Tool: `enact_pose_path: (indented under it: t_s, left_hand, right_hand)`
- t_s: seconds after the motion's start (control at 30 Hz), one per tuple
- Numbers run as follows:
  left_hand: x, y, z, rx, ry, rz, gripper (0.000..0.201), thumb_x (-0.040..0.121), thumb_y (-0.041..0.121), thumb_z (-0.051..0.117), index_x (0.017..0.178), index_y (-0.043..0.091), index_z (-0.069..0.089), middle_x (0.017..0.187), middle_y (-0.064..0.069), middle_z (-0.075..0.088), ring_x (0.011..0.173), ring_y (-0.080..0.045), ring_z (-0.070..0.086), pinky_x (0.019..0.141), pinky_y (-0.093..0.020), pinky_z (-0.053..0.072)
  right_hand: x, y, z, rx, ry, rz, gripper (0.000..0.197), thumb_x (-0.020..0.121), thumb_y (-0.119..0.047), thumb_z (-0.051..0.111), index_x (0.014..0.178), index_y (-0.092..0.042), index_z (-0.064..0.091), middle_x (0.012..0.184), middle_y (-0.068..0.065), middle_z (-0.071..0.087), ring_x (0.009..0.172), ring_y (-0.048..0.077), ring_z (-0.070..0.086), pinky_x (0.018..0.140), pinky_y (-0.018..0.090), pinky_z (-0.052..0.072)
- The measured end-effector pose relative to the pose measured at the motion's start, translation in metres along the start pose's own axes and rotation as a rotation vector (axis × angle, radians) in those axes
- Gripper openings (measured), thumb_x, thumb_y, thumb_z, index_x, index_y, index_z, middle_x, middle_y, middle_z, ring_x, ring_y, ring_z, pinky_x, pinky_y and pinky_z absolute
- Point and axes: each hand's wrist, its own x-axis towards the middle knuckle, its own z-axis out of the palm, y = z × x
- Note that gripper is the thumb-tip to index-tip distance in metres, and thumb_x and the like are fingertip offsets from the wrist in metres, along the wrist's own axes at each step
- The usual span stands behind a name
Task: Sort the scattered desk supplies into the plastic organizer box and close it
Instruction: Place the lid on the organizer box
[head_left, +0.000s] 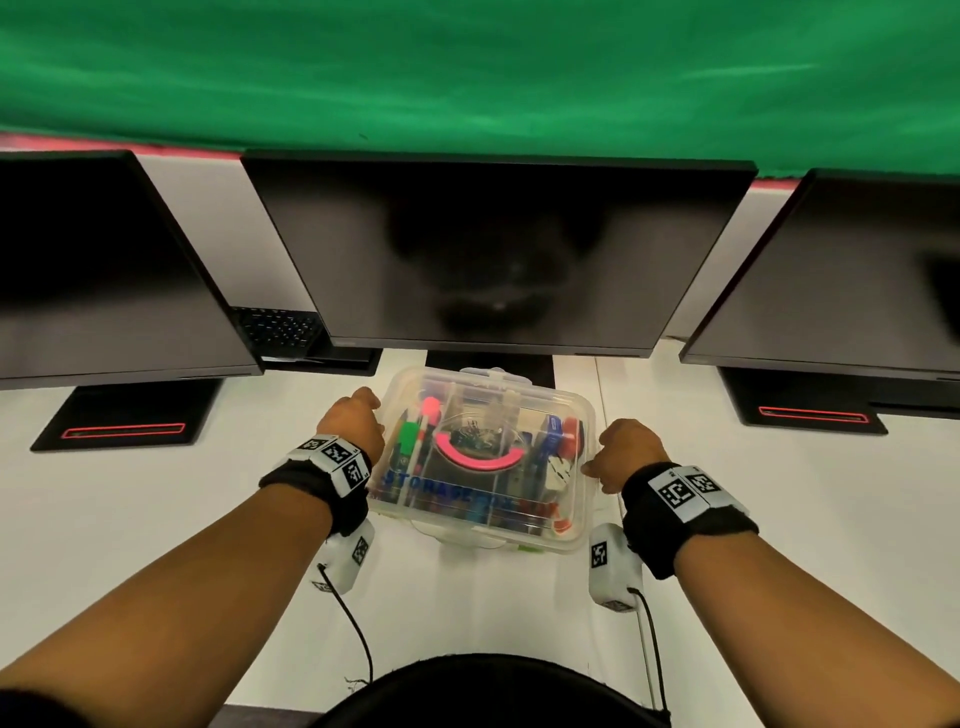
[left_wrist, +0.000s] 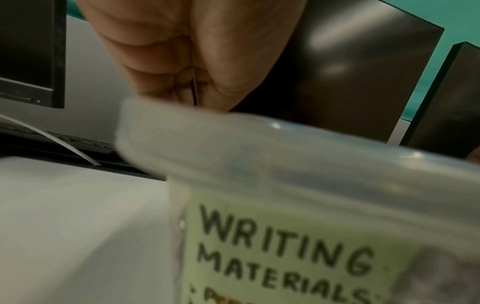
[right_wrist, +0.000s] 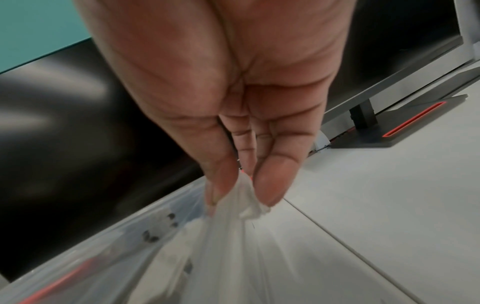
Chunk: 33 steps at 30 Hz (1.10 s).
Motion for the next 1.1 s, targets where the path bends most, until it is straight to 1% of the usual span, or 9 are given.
enact_pose_path:
  t_s: [0.07,0.13,0.3,0.4,0.47,0.6,0.7,0.8,1.1]
  left_hand:
    - [0.000,-0.001,-0.002,0.005,-0.017,0.017,0.032,0.091,0.013,0.055,0.122,0.013,0.047,0.118,-0.013,0.062,0.107,-0.030,0.059,0.085,-0.034,0.046]
    - [-0.001,-0.002,-0.003,0.004,-0.036,0.018,0.029,0.091,0.014,0.053,0.119,0.014,0.046,0.113,-0.013,0.064,0.103,-0.030,0.060,0.082,-0.034,0.046]
    - [-0.006,-0.003,-0.006,0.032,-0.043,0.016,0.032,0.091,0.011,0.052,0.121,0.013,0.043,0.112,-0.014,0.061,0.100,-0.029,0.060,0.077,-0.033,0.045]
    - [-0.013,-0.001,-0.005,0.107,-0.050,0.058,0.043,0.089,0.014,0.052,0.130,0.013,0.039,0.124,-0.016,0.050,0.112,-0.031,0.053,0.088,-0.035,0.046]
    - [-0.018,-0.001,-0.003,0.197,0.018,0.231,0.047,0.090,0.028,0.051,0.134,0.017,0.039,0.135,-0.014,0.042,0.122,-0.030,0.045,0.100,-0.038,0.043]
    - [-0.027,0.001,0.002,0.350,-0.139,0.615,0.080,0.080,0.066,0.049,0.146,0.028,0.023,0.158,-0.004,0.013,0.147,-0.024,0.009,0.119,-0.046,0.013]
    - [-0.031,0.002,0.010,0.401,-0.307,0.619,0.107,0.068,0.078,0.052,0.149,0.032,0.000,0.160,-0.001,-0.009,0.148,-0.023,-0.010,0.117,-0.046,-0.004]
    - [-0.033,0.003,0.017,0.390,-0.325,0.601,0.115,0.062,0.080,0.056,0.148,0.035,-0.006,0.158,-0.001,-0.018,0.146,-0.026,-0.017,0.114,-0.049,-0.010]
    - [-0.042,0.001,0.025,0.458,-0.246,0.599,0.120,0.059,0.084,0.054,0.147,0.034,-0.012,0.157,-0.003,-0.023,0.144,-0.029,-0.022,0.112,-0.053,-0.014]
  right_hand:
    - [0.003,-0.001,-0.001,-0.009,-0.031,0.001,0.022,0.079,-0.015,0.070,0.094,-0.003,0.060,0.095,0.014,0.068,0.085,0.026,0.067,0.071,0.033,0.057]
    - [0.008,-0.003,0.000,0.026,-0.045,0.002,0.019,0.078,-0.013,0.069,0.091,-0.001,0.062,0.094,0.015,0.070,0.084,0.028,0.069,0.077,0.037,0.058]
    - [0.013,-0.005,-0.004,0.118,-0.080,-0.017,0.038,0.076,-0.007,0.071,0.111,0.001,0.059,0.106,0.019,0.067,0.092,0.032,0.067,0.085,0.044,0.056]
    - [0.015,-0.009,-0.007,0.166,-0.088,-0.045,0.055,0.076,-0.007,0.073,0.124,-0.010,0.047,0.116,0.016,0.061,0.096,0.030,0.066,0.087,0.040,0.056]
    - [0.016,-0.017,-0.006,0.087,-0.047,-0.141,0.057,0.078,-0.015,0.072,0.127,-0.014,0.044,0.119,0.014,0.060,0.100,0.027,0.062,0.088,0.035,0.053]
    - [0.015,-0.045,0.000,-0.079,-0.049,-0.367,0.067,0.079,-0.029,0.070,0.136,-0.017,0.038,0.139,0.012,0.041,0.125,0.030,0.045,0.104,0.039,0.040]
    - [0.017,-0.069,0.002,-0.303,-0.115,-0.486,0.082,0.077,-0.034,0.072,0.143,-0.016,0.027,0.153,0.013,0.023,0.143,0.030,0.018,0.119,0.044,0.015]
    - [0.020,-0.088,0.001,-0.425,-0.165,-0.493,0.099,0.073,-0.041,0.075,0.147,-0.013,0.016,0.157,0.011,0.015,0.146,0.029,0.009,0.119,0.042,0.005]
    - [0.037,-0.116,0.009,-0.561,-0.198,-0.407,0.098,0.051,-0.042,0.088,0.132,-0.019,0.038,0.132,0.008,0.048,0.120,0.031,0.050,0.101,0.043,0.044]
